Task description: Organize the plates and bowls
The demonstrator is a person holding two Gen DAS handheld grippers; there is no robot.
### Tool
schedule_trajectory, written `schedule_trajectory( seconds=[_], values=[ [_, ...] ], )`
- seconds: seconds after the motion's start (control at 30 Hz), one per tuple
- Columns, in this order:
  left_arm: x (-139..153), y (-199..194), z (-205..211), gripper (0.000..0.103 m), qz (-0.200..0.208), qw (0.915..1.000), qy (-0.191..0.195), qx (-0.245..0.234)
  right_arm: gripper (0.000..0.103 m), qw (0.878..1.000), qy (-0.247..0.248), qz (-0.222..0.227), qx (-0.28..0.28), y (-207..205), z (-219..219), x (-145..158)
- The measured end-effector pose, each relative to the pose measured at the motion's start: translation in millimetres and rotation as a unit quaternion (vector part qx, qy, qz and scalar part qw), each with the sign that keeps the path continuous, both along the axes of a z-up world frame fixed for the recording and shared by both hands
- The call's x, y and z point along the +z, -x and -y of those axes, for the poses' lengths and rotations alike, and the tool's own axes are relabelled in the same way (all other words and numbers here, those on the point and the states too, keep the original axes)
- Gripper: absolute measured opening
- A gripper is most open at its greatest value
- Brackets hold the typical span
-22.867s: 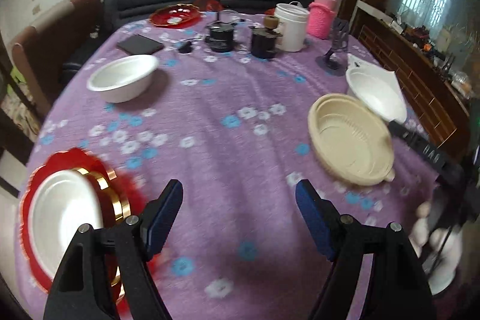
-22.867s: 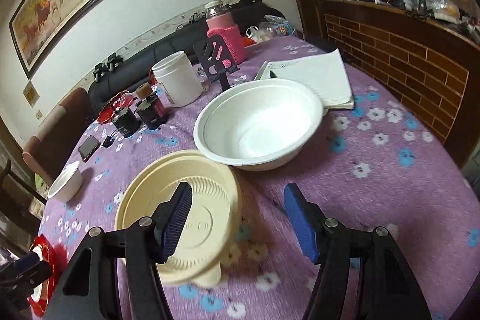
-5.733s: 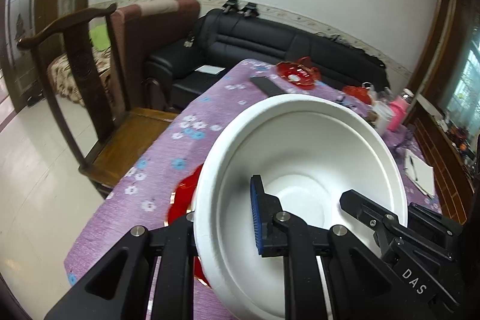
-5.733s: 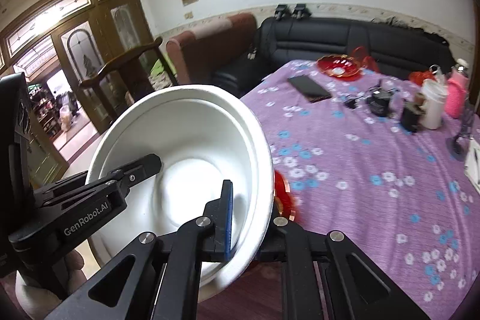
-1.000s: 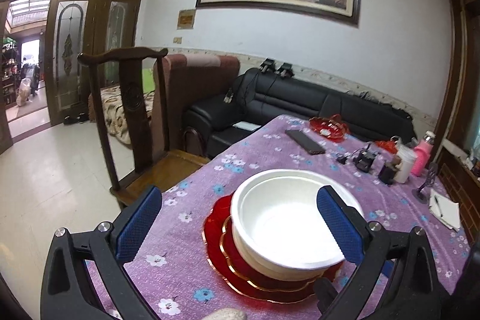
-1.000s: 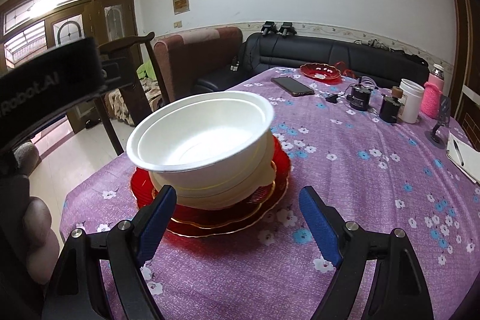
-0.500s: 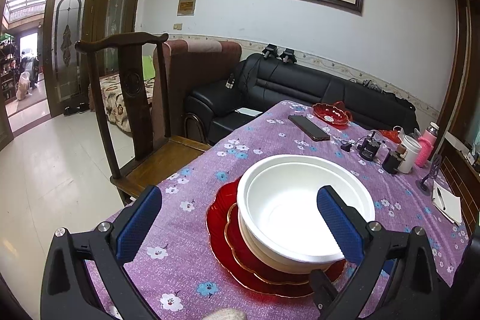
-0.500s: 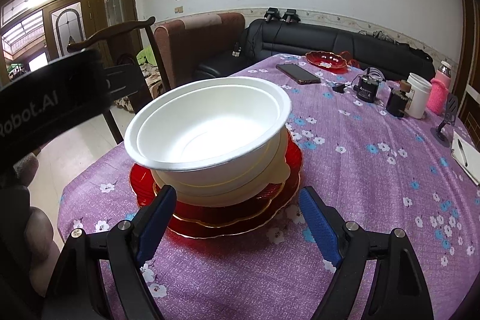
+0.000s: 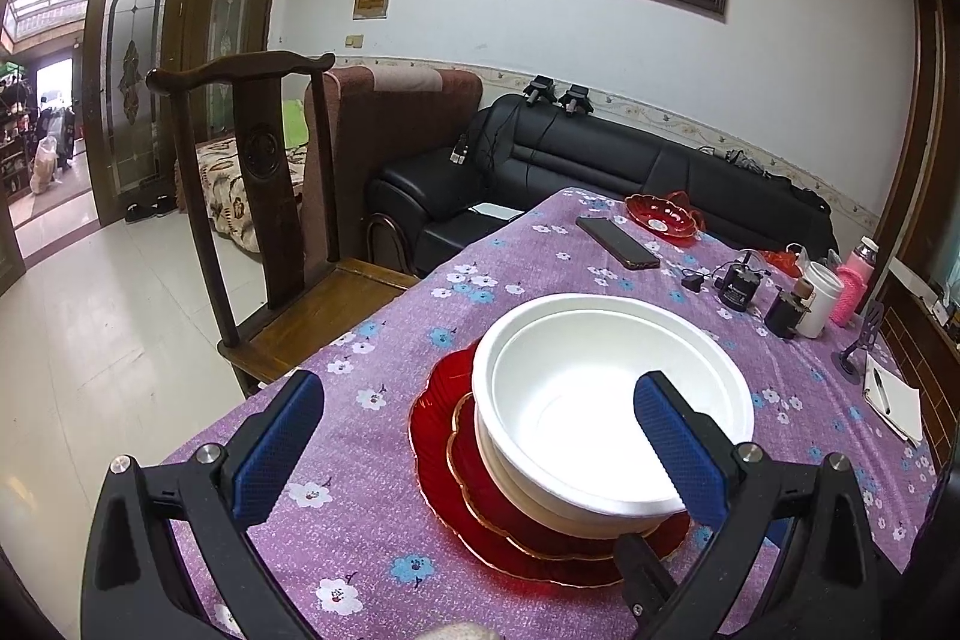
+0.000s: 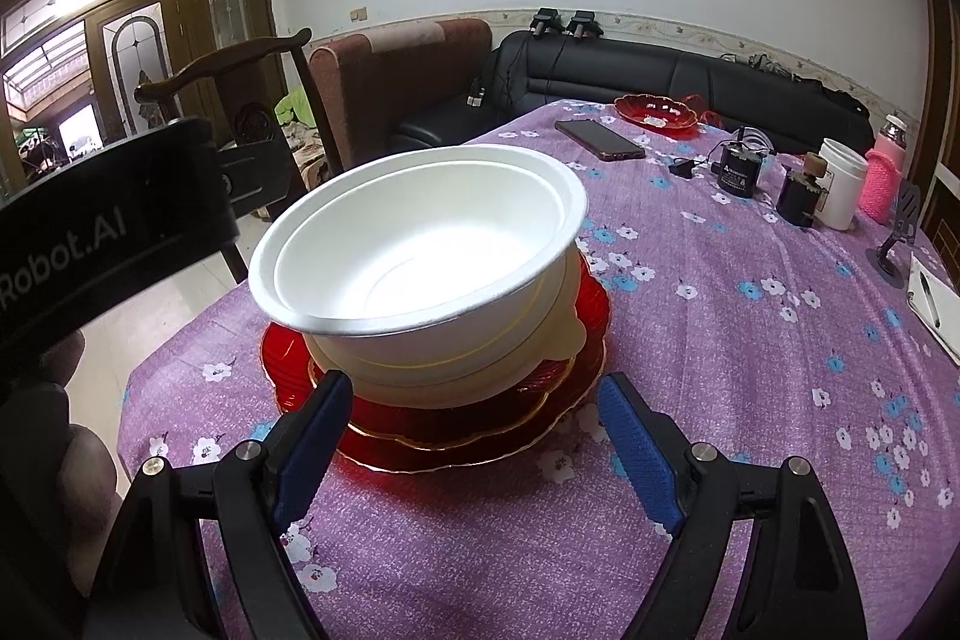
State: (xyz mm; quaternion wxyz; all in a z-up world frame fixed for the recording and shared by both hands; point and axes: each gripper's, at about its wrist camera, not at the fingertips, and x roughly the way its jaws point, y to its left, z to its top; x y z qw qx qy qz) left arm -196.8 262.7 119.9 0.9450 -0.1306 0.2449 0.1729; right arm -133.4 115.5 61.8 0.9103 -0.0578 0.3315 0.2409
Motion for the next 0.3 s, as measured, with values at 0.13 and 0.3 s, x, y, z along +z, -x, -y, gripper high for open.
schedule_trajectory(
  seconds=[0.13, 0.3],
  values=[
    [0.9, 1.0, -2.1, 0.103, -0.002, 1.0000, 0.000, 0.003, 0.088, 1.000, -0.003, -0.002, 0.004, 0.3, 0.0, -0.6],
    [8.6, 2.3, 2.0, 0.103, -0.007, 0.9999, 0.001, -0.014, 0.088, 1.000, -0.020, -0.006, 0.001, -1.2, 9.7, 3.3]
  ],
)
